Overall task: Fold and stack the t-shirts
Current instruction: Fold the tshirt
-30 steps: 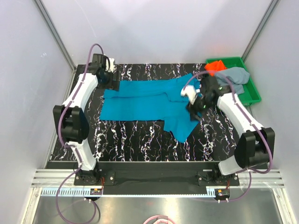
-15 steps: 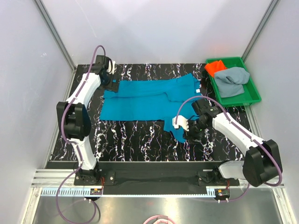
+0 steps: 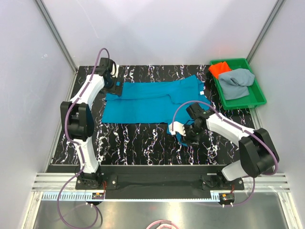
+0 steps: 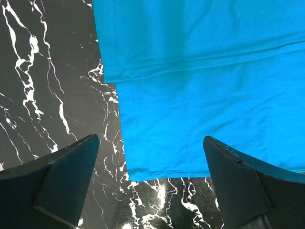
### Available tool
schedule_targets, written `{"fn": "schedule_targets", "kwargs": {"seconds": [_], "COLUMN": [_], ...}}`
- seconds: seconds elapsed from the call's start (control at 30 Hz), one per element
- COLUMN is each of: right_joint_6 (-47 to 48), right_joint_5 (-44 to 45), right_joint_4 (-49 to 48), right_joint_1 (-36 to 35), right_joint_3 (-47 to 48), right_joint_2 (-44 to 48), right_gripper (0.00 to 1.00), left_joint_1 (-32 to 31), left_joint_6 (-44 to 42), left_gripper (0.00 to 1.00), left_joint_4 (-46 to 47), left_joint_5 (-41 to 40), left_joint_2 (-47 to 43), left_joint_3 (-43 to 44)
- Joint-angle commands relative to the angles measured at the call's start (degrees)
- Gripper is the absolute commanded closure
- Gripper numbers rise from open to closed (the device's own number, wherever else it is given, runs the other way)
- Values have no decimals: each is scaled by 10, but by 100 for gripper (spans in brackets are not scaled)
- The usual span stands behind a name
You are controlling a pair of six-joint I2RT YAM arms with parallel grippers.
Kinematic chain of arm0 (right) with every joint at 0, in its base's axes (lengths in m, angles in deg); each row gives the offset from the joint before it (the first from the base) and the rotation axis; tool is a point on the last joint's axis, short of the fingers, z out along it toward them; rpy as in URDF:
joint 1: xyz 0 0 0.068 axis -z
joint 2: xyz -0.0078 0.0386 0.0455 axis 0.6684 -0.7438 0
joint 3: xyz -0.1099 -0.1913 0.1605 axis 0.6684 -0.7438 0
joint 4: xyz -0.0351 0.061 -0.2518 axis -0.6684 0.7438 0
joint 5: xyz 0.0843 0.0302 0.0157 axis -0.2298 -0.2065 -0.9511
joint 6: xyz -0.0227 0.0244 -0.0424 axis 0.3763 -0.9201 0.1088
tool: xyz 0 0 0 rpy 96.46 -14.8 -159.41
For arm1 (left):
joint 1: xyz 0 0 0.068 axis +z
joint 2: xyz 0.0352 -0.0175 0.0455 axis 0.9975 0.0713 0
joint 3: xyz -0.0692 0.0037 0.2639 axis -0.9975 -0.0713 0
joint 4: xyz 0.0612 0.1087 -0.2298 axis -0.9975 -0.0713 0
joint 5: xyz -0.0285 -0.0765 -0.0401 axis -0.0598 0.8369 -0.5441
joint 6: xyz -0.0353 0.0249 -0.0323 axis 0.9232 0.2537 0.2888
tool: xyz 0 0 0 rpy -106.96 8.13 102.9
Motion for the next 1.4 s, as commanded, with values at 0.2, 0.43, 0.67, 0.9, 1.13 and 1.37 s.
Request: {"fn": "schedule_targets", "kwargs": {"seconds": [0.2, 0.43, 0.67, 0.9, 1.13, 1.37], "right_joint_6": [24, 37, 45, 36, 24, 6], "right_joint_5": [6, -3, -10, -12, -6, 10], "right_joint_4": [2, 30, 30, 12, -13, -49], "right_joint_1": [-10, -12, -18, -29, -45, -57], "right_joint_3": [28, 21, 6, 5, -1, -15], "right_joint_2": [-14, 2, -1, -23, -48, -56], "right_gripper": [44, 45, 45, 45, 46, 57], "left_joint_1": [5, 6, 6, 6, 6, 6], "left_joint_6": [4, 1, 0, 1, 0, 1], "left_gripper": [1, 1, 1, 1, 1, 1], "left_joint_4": [4, -1, -6, -6, -6, -6], "left_joint_5": [10, 10, 13, 14, 10, 10], "left_joint_2": [9, 20, 32, 34, 32, 32], "left_joint_3": [41, 56, 73, 69, 59, 62]}}
